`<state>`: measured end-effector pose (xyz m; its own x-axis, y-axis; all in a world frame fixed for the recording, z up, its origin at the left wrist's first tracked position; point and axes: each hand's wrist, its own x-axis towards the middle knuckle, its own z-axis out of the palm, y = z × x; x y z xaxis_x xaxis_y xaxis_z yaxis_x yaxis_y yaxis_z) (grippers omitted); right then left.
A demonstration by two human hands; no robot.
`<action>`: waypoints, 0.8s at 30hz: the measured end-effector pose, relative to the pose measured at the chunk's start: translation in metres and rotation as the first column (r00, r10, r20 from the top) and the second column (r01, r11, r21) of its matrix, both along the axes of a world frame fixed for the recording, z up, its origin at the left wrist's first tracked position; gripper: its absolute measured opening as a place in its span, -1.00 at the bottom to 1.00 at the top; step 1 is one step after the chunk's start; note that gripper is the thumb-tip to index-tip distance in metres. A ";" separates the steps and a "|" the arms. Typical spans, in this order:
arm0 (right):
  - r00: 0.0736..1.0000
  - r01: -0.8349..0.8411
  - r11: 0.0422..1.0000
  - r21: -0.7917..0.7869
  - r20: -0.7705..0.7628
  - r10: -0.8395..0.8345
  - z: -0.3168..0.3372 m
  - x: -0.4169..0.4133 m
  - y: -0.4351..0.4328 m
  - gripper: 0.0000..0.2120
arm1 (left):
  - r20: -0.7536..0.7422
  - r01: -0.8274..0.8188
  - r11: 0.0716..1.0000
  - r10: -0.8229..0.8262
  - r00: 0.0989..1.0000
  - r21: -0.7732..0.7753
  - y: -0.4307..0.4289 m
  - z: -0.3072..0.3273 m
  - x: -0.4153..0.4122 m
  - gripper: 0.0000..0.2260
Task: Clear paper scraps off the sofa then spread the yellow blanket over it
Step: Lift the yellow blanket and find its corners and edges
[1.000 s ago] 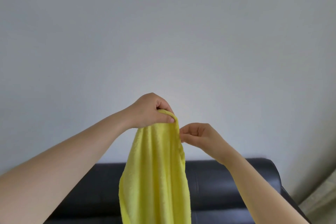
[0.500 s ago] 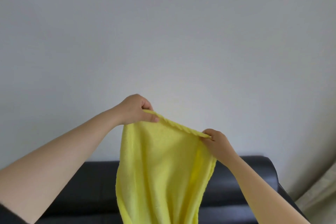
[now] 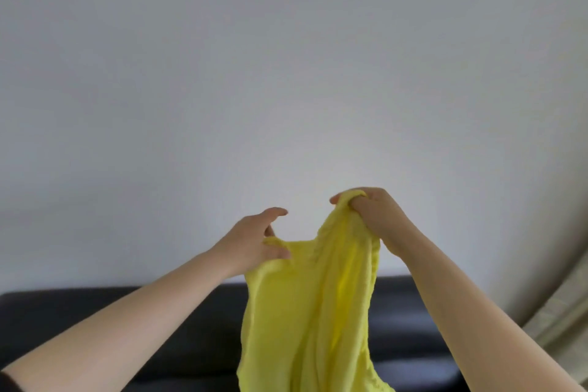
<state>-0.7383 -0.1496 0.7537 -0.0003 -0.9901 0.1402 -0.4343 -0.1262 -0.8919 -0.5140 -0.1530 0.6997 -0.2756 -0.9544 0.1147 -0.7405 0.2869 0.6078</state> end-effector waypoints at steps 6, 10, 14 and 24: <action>0.995 -0.060 0.986 -0.158 -0.086 0.047 0.022 0.032 0.001 -0.84 | -0.376 0.022 1.000 -0.025 0.926 -0.011 0.008 0.022 -0.035 -0.55; 0.977 -0.175 0.978 -0.114 -0.140 0.158 0.012 0.024 0.004 -0.80 | -0.431 -0.082 0.992 0.033 0.902 -0.096 -0.001 0.027 -0.022 -0.68; 0.920 -0.223 0.974 0.044 -0.320 0.225 -0.030 0.011 0.001 -0.81 | -0.519 -0.147 0.974 0.038 0.854 -0.172 -0.008 0.045 -0.010 -0.75; 0.977 -0.074 0.970 0.231 -0.177 0.116 -0.114 -0.032 -0.003 -0.71 | -0.310 -0.349 0.893 0.259 0.915 -0.283 -0.038 0.056 0.038 -0.65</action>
<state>-0.7704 -0.1530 0.6395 0.1005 -0.9905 -0.0943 -0.5923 0.0166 -0.8055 -0.4765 -0.1913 0.7555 0.1045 -0.8818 0.4599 -0.6536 0.2876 0.7000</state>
